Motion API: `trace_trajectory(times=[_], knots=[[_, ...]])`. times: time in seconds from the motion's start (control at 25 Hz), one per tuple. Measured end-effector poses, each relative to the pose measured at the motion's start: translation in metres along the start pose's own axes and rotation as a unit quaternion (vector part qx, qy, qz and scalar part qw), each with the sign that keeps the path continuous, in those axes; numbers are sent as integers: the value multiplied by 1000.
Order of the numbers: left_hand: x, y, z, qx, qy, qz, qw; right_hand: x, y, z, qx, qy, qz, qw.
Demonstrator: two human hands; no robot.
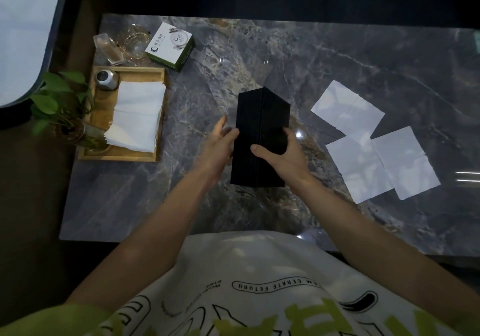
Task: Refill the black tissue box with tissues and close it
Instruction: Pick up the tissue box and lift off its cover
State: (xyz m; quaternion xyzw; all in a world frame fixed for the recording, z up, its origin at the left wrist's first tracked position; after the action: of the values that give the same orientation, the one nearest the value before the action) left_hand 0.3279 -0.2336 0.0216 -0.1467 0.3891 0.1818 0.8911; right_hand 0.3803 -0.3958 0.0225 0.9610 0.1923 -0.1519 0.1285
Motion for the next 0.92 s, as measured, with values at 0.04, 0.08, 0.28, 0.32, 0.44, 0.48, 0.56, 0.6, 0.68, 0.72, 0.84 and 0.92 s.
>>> trace_trajectory(times=[0.04,0.08,0.28,0.32,0.44,0.48,0.56,0.6,0.68,0.72,0.84,0.92], knots=[[3,-1,-1,10,1,11,1000,2,0,1,-48,7,6,999],[5,-3,-3,19,4,16,1000,5,-1,3,-95,14,8,995],[7,-17,-15,5,23,-57,998,12,-8,22,-229,-34,-42,972],[10,-18,-17,-1,28,-66,997,13,-10,25,-241,-44,-51,968],[13,-18,-19,-48,51,-89,994,13,-16,30,-276,-60,-59,958],[15,-18,-19,-69,55,-92,992,13,-18,30,-283,-62,-60,955],[17,-15,-22,-94,63,-106,988,13,-20,29,-286,-61,-60,954],[17,-14,-23,-100,67,-118,986,14,-20,29,-285,-57,-59,955],[19,-11,-24,-105,74,-136,982,15,-19,28,-275,-48,-57,958],[20,-10,-26,-107,76,-141,981,15,-18,27,-271,-45,-59,960],[23,-8,-29,-114,76,-152,979,15,-15,26,-261,-44,-65,962],[25,-8,-31,-111,74,-151,980,15,-14,24,-249,-39,-66,965]])
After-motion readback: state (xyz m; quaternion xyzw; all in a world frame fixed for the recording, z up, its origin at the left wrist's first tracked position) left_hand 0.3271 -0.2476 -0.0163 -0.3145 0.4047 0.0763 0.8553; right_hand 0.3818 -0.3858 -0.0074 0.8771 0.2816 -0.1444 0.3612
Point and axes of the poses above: each hand's wrist, its own x-axis towards the middle knuckle, its own y-axis out of the back of the hand, z = x × y, the point moved 4 cm from there along x, towards the middle knuckle, and after that the axes turned 10 degrees about y, right-handed, at the moved point
